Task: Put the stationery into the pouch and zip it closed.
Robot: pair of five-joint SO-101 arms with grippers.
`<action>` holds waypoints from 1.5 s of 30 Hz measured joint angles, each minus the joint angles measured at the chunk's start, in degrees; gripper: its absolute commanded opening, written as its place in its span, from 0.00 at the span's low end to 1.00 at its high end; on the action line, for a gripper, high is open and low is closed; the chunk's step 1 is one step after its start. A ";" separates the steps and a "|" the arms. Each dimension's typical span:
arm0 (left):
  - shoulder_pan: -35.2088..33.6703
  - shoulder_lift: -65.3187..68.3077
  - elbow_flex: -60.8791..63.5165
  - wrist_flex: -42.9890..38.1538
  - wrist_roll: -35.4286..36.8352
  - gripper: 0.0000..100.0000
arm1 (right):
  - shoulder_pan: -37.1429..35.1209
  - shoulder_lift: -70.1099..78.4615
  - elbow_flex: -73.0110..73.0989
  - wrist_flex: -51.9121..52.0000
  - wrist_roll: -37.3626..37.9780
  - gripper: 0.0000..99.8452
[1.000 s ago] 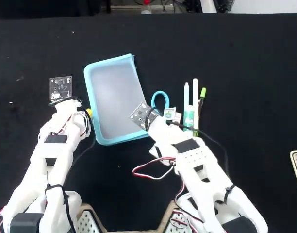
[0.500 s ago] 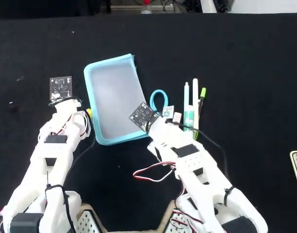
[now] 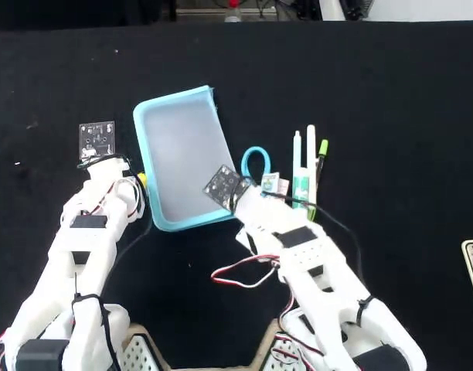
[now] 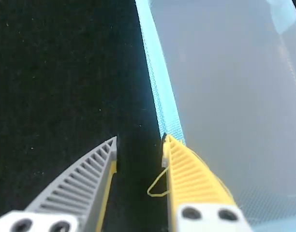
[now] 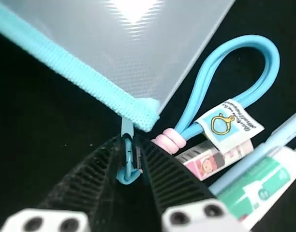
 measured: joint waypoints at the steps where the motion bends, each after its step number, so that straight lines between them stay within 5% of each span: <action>1: 0.00 0.00 0.00 0.00 0.00 0.16 | 0.00 0.00 -0.97 1.58 -1.58 0.02; 8: 0.00 0.00 0.00 0.00 0.00 0.16 | 0.00 0.00 -3.78 6.86 -5.89 0.19; 31: 0.00 0.00 0.00 0.00 0.00 0.16 | -2.20 0.00 -0.35 2.73 4.31 0.15; 35: 0.00 0.00 0.00 0.00 0.00 0.16 | -2.20 0.00 -0.35 2.90 6.51 0.01; 37: 0.00 0.00 0.00 0.00 0.00 0.16 | -2.11 0.00 -0.35 2.90 6.77 0.02; 45: 0.00 0.00 0.00 0.00 0.00 0.16 | 3.96 -0.09 -1.49 2.11 4.92 0.01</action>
